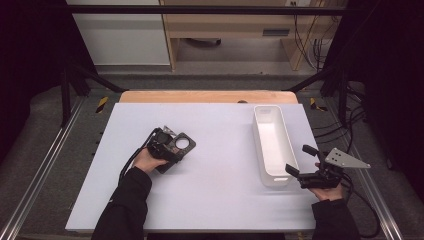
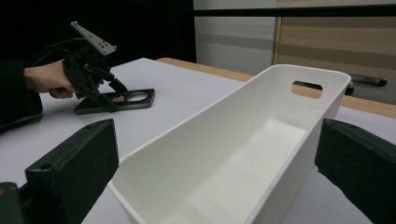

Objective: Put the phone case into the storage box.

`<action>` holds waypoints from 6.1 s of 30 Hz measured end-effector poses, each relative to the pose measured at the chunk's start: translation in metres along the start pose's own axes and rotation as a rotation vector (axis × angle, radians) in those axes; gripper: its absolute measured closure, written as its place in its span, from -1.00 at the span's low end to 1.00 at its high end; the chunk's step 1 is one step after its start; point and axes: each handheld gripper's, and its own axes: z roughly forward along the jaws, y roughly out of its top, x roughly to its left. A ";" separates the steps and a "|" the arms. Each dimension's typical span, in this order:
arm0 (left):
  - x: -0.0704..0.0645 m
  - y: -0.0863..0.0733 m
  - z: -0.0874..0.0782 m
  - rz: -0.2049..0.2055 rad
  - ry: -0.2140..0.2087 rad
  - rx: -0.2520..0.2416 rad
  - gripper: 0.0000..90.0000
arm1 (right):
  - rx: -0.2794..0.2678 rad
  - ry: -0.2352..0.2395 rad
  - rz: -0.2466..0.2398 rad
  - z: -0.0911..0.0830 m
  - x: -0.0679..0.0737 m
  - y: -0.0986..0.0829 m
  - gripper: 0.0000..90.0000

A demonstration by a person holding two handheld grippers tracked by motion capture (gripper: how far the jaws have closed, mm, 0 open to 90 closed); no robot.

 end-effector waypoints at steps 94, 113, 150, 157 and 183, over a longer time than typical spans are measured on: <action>-0.061 -0.025 -0.096 0.158 -0.040 -0.271 -0.74 | 0.030 0.044 -0.039 0.005 0.011 0.005 -1.00; -0.096 -0.015 -0.097 0.260 -0.084 -0.269 -0.74 | 0.060 0.111 -0.096 0.015 0.029 0.011 -1.00; -0.125 -0.005 -0.099 0.386 -0.123 -0.282 -0.74 | 0.127 0.210 -0.219 0.039 0.064 0.019 -1.00; -0.131 -0.004 -0.099 0.415 -0.133 -0.282 -0.74 | 0.137 0.227 -0.235 0.044 0.069 0.019 -1.00; -0.145 -0.002 -0.094 0.483 -0.193 -0.285 -0.74 | 0.164 0.309 -0.315 0.067 0.089 0.022 -0.99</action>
